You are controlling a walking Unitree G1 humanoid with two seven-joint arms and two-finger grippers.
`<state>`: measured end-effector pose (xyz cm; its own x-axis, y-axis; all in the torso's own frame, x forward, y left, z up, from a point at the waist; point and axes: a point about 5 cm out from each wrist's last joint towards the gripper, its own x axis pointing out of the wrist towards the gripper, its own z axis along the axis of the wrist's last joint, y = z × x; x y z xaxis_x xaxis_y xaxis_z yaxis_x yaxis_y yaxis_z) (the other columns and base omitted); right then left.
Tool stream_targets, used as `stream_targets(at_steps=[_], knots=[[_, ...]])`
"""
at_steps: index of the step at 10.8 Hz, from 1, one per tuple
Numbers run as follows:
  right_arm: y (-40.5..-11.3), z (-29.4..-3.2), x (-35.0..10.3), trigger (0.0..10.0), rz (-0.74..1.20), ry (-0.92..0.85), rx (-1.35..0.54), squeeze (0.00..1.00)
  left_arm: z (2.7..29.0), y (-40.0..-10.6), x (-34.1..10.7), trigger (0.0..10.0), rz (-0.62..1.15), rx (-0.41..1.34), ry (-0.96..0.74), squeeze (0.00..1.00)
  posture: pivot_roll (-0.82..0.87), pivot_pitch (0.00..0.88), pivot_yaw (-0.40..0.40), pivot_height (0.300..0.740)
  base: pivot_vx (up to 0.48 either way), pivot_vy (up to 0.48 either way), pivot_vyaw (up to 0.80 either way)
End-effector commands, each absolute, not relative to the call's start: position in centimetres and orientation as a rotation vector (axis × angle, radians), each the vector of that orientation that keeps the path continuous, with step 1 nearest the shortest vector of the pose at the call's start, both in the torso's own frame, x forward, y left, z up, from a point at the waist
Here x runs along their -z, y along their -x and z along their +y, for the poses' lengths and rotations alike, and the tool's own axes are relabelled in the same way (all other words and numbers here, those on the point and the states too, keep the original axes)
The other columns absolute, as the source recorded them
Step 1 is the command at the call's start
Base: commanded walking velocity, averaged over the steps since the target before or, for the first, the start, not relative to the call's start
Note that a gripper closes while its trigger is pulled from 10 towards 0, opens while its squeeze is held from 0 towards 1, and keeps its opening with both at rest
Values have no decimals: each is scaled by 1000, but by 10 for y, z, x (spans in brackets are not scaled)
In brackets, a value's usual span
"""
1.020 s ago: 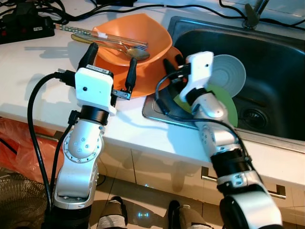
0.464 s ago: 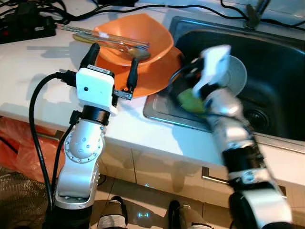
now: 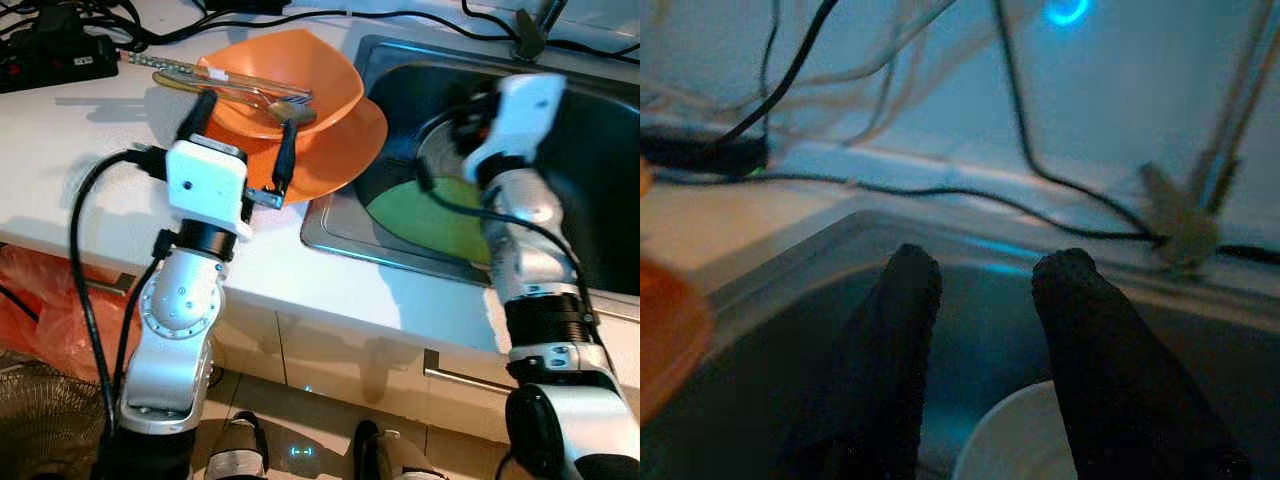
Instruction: Kitchen organization
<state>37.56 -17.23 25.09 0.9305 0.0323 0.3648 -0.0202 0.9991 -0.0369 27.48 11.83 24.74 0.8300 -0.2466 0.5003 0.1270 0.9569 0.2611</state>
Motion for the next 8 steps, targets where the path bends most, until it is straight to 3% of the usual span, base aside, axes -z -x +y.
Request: stream_targets(at_steps=[1,2,5,8], knots=[[-368,-188,-253,10000,-413,7,38,0,116,-275,-245,10000,-555,218,-212,0,173,211,-20,740,0,0,0],[-359,-200,-249,10000,-436,-37,93,0,114,-278,-245,10000,-555,219,-203,0,162,210,-21,740,0,0,0],[-341,-202,-236,10000,-473,-97,99,0,111,-283,-243,10000,-554,228,-189,0,150,203,-19,740,0,0,0],[-320,-186,-221,10000,-466,-125,53,0,113,-287,-239,10000,-552,222,-186,0,130,190,-14,740,0,0,0]])
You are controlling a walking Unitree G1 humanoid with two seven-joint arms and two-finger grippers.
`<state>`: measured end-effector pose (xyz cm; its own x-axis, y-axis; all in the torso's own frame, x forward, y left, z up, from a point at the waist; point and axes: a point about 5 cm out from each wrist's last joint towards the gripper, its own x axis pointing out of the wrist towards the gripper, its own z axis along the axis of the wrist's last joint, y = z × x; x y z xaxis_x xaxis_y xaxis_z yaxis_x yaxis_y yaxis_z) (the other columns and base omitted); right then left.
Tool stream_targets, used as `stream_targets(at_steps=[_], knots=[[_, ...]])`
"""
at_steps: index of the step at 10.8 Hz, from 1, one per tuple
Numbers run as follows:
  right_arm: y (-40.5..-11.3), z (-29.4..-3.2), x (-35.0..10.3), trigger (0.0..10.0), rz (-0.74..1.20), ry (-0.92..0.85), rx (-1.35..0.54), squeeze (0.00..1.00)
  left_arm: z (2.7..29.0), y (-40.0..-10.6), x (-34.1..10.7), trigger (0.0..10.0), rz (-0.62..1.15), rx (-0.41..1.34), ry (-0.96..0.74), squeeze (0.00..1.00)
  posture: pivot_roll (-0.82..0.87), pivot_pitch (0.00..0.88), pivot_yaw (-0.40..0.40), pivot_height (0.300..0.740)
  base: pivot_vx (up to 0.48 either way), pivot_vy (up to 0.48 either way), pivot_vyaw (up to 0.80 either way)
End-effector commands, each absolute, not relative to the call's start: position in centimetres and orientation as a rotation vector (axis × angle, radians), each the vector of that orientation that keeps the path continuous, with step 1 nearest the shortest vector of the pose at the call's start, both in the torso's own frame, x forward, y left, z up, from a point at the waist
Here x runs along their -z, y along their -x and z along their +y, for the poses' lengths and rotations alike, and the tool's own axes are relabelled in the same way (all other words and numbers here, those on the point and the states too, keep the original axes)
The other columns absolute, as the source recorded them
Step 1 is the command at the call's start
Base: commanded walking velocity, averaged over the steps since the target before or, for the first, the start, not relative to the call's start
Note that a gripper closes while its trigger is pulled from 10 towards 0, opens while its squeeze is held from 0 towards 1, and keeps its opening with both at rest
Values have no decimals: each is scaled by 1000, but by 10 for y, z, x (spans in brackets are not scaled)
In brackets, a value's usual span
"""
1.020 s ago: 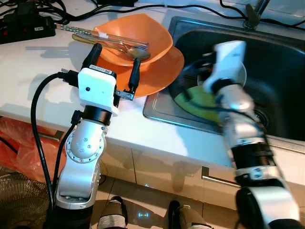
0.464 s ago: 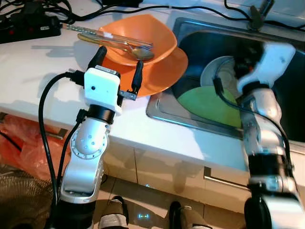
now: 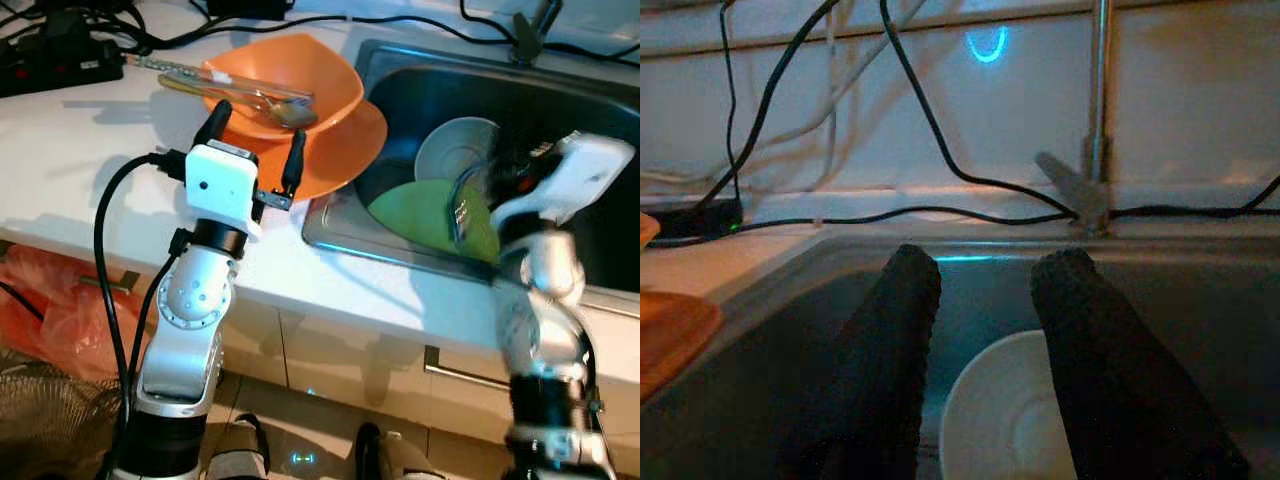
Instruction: Kitchen organization
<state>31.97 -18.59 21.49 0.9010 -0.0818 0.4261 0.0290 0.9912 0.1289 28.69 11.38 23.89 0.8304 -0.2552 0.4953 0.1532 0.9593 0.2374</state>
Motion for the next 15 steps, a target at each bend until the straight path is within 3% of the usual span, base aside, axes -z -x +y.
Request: stream_targets(at_steps=[1,5,7,15], knots=[[-314,-194,-220,10000,-464,-111,72,0,115,-287,-237,10000,-546,213,-187,0,114,188,-15,740,0,0,0],[-286,-212,-197,10000,-419,-82,127,0,122,-288,-221,10000,-510,180,-187,0,94,186,-17,740,0,0,0],[-289,-204,-173,10000,-350,-120,134,0,122,-289,-216,10000,-498,169,-172,0,99,182,-13,740,0,0,0],[-295,-182,-176,10000,-353,-151,59,0,118,-285,-212,10000,-507,164,-150,0,109,173,-25,740,0,0,0]])
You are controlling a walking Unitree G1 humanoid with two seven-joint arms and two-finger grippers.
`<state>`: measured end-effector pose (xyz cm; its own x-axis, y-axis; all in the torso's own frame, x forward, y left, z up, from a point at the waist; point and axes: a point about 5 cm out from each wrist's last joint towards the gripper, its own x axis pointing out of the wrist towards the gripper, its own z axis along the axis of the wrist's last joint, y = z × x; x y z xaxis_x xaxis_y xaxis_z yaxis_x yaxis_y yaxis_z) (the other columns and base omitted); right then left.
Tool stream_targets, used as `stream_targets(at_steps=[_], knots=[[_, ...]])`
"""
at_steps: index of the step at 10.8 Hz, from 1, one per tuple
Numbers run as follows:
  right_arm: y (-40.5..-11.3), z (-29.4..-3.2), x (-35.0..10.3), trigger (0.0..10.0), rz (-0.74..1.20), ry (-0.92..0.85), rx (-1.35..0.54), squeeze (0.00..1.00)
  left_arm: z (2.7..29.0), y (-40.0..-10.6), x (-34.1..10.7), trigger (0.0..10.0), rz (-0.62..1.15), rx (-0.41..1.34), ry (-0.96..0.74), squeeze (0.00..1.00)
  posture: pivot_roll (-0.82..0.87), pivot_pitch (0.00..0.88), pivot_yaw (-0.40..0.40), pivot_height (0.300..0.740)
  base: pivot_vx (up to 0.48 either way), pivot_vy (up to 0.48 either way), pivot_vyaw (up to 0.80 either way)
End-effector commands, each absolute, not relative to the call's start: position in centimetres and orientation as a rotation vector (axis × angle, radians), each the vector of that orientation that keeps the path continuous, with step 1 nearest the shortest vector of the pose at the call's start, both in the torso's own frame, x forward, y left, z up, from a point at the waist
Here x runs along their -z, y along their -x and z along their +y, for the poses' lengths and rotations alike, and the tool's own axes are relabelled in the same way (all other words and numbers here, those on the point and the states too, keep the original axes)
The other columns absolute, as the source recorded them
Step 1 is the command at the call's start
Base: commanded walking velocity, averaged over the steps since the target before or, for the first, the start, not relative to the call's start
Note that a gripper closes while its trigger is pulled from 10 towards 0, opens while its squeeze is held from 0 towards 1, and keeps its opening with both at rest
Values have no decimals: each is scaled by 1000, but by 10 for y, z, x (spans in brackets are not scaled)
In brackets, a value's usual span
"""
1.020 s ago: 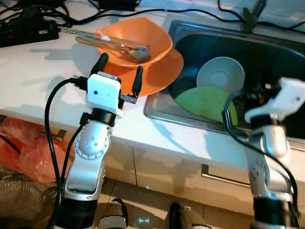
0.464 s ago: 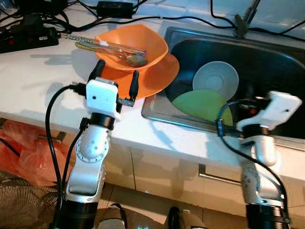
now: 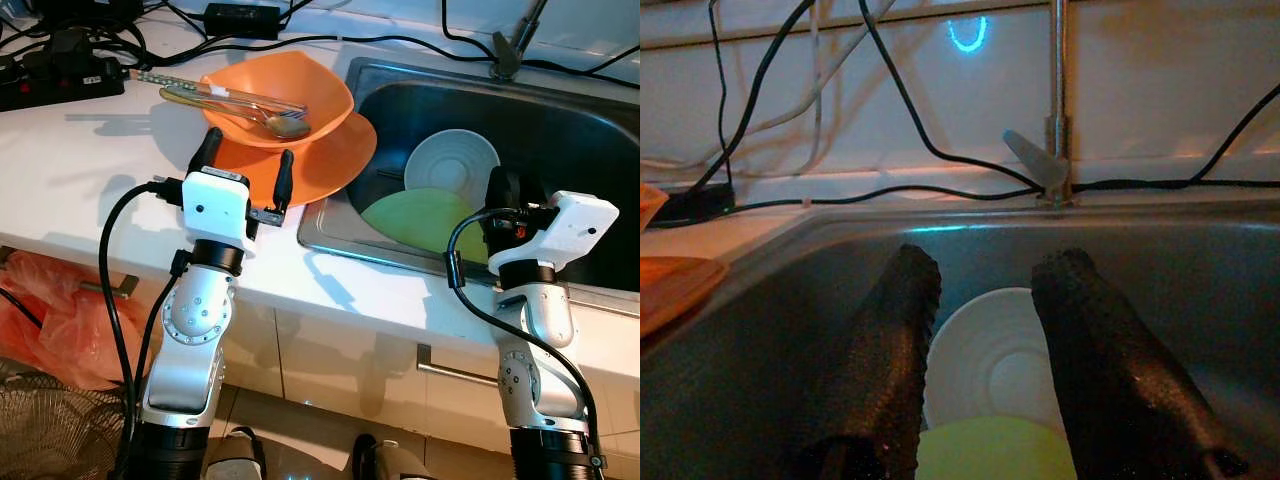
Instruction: Kitchen organization
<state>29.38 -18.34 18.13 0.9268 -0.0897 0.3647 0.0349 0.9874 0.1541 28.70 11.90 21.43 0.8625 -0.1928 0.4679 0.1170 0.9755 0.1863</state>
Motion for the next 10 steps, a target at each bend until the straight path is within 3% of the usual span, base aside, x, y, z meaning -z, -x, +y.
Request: stream_targets(at_steps=[1,10], knots=[[-295,-182,-176,10000,-352,-152,57,0,118,-285,-213,10000,-508,164,-149,0,108,172,-24,740,0,0,0],[-298,-173,-173,10000,-325,-157,22,0,120,-288,-214,10000,-494,136,-163,0,114,189,-27,740,0,0,0]])
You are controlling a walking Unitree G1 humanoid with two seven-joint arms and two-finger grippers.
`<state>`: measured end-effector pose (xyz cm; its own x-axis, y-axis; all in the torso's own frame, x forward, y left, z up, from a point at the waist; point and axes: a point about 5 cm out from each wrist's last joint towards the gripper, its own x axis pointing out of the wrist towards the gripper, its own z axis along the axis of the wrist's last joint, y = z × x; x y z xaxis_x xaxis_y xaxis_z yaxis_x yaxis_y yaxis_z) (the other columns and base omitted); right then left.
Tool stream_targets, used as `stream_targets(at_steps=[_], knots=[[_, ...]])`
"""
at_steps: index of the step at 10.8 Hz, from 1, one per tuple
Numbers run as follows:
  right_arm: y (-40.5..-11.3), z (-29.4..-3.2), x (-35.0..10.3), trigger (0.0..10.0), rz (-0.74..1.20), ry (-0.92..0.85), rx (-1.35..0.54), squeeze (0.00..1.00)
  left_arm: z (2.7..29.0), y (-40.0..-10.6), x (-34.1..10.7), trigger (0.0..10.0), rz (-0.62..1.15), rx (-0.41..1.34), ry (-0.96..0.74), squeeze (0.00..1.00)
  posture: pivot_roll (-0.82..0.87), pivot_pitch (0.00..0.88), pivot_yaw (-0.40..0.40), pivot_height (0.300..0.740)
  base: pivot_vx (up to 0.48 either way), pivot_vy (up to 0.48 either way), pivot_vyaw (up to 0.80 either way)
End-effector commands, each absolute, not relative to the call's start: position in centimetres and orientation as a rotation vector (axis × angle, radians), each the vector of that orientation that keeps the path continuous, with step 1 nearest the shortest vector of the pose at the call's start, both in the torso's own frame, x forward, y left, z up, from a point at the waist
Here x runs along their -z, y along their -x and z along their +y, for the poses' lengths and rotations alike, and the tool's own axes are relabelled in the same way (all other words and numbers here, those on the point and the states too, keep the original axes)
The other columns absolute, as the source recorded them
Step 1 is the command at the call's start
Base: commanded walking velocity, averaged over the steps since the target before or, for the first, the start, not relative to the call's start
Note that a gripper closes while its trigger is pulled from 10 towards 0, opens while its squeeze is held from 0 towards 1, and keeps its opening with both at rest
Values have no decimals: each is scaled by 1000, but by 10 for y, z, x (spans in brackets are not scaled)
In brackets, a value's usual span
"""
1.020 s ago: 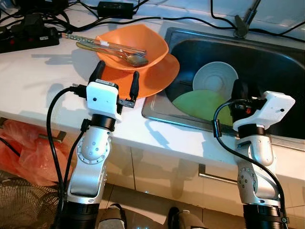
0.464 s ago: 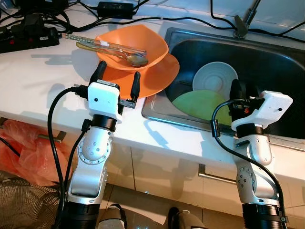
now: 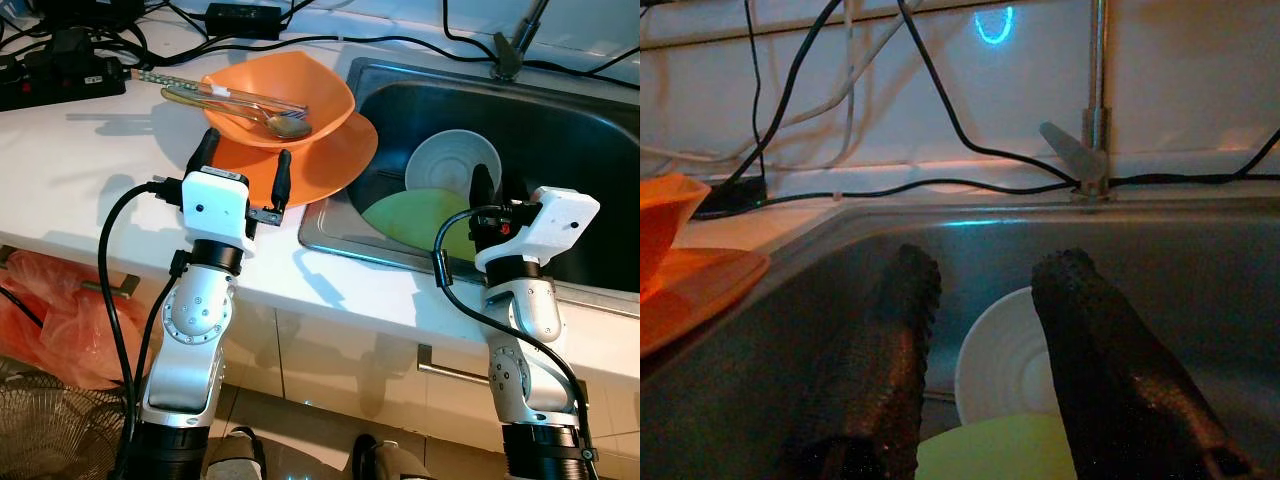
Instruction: Kitchen organization
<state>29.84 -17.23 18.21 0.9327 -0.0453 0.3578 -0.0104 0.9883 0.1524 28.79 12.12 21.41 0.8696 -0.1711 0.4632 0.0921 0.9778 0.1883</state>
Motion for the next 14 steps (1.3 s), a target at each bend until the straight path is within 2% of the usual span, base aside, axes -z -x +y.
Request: stream_targets(at_steps=[1,4,7,9,11,14], knots=[[-298,-172,-173,10000,-324,-158,20,0,120,-288,-214,10000,-493,132,-165,0,114,191,-28,740,0,0,0],[-299,-172,-174,10000,-320,-160,19,0,122,-276,-204,10000,-443,148,-151,0,119,199,-29,740,0,0,0],[-302,-169,-173,10000,-314,-170,5,0,128,-275,-220,10000,-456,135,-156,0,141,201,-33,740,0,0,0],[-303,-169,-174,10000,-314,-168,2,0,112,-282,-229,10000,-328,221,-38,0,137,203,-32,740,0,0,0],[-303,-169,-173,10000,-305,-164,4,0,94,-279,-235,10000,-226,380,-60,0,138,206,-30,740,0,0,0],[-303,-167,-171,10000,-297,-169,2,0,96,-288,-245,10000,-140,370,-41,0,140,204,-21,740,0,0,0]])
